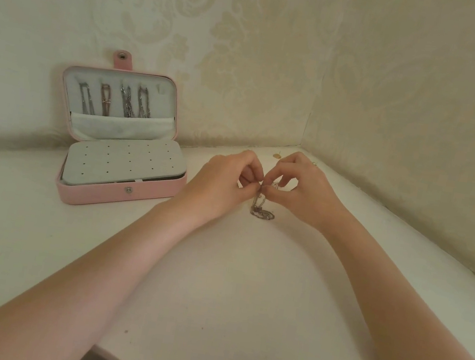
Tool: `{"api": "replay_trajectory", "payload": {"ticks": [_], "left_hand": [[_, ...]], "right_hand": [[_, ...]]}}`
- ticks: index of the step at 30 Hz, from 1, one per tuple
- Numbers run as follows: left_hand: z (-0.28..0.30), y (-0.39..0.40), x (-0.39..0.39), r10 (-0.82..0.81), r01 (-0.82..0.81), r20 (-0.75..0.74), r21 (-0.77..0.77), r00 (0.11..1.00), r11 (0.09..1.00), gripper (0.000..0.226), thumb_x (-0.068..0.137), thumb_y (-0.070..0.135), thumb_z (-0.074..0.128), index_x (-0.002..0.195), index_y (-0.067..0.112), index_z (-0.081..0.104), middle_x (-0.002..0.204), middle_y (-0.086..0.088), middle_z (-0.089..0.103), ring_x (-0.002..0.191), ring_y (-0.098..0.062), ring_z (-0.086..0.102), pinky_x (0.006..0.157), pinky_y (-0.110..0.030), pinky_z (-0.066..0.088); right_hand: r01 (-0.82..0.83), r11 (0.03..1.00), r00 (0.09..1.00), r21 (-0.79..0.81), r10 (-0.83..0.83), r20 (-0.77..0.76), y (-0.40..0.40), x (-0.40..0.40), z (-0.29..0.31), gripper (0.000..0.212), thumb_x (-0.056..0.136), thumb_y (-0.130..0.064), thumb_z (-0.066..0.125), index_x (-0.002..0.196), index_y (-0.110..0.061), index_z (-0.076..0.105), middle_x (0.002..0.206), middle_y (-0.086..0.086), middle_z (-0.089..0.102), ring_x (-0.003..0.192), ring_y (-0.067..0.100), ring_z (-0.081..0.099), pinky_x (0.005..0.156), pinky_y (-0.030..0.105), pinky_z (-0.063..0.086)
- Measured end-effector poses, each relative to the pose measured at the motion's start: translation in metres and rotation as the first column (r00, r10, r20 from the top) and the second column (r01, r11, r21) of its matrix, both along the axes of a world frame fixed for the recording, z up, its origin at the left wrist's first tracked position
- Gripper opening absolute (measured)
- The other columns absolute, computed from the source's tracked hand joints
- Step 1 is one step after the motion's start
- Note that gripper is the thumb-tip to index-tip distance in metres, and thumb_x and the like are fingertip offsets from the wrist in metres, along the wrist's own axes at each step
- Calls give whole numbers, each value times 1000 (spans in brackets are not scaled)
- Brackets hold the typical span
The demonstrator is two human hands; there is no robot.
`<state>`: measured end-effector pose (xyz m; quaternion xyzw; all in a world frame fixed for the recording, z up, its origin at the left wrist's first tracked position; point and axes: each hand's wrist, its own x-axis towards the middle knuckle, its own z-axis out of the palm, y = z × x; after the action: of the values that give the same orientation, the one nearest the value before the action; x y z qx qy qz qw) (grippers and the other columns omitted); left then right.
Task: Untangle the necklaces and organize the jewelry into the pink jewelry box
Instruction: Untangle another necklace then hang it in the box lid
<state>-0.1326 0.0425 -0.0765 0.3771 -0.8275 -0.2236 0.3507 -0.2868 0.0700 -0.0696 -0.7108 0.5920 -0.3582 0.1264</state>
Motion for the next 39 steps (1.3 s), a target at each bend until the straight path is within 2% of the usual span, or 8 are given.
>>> {"api": "replay_trajectory", "payload": {"ticks": [5,13,17,22,24,28,32,39], "left_hand": [[0,-2,0,9,13,-168,125,986,992,16,79,7,69,75,22,64,76,4,67,73,-6,61,70,-15,45],[2,0,-1,41,-10,-221,141,974,990,21,79,8,68,66,24,63,64,8,64,55,5,55,61,-9,43],[3,-2,-1,54,-13,-236,173,970,985,19,77,12,68,63,24,62,64,4,63,60,-6,54,69,-32,50],[3,-3,0,66,-10,-264,206,962,979,17,77,14,66,63,22,61,65,0,61,61,-11,51,64,-30,44],[3,-3,1,51,-5,-257,179,965,984,17,76,14,66,63,24,61,64,3,61,61,-9,52,65,-30,46],[3,-2,1,40,-23,-223,79,974,997,24,76,8,67,65,27,58,63,11,57,61,-5,50,64,-20,43],[3,-3,1,65,-51,-242,61,968,997,22,75,11,69,64,27,59,62,10,57,61,-7,48,61,-18,40],[3,1,1,95,-85,-230,56,968,995,6,60,31,59,58,27,55,51,13,52,55,-6,46,58,-23,41]], "right_hand": [[-35,997,976,68,20,218,2,0,0,18,80,-12,69,68,-24,62,94,-6,46,80,11,52,67,19,41],[-51,996,932,70,22,363,6,5,0,17,83,-5,63,70,-14,60,91,1,46,46,-2,46,51,9,40],[-120,990,908,73,79,412,7,4,3,12,84,-8,65,74,-13,64,92,3,53,56,8,48,61,21,43],[-142,987,881,73,92,464,8,2,4,9,83,-16,68,74,-16,68,75,5,57,66,22,45,70,36,38],[-137,988,887,72,90,454,8,3,4,10,84,-14,67,74,-16,67,73,4,57,64,20,46,69,32,39],[-122,991,912,51,92,400,9,4,5,12,86,-11,65,75,-15,64,80,-4,55,51,1,46,53,10,38],[-105,994,938,-14,104,330,7,4,4,13,85,-11,66,75,-19,64,92,1,51,56,-5,48,53,10,41],[-149,988,934,-35,152,324,6,5,3,14,85,-10,67,76,-21,66,89,-2,53,59,-3,49,54,11,41]]}}
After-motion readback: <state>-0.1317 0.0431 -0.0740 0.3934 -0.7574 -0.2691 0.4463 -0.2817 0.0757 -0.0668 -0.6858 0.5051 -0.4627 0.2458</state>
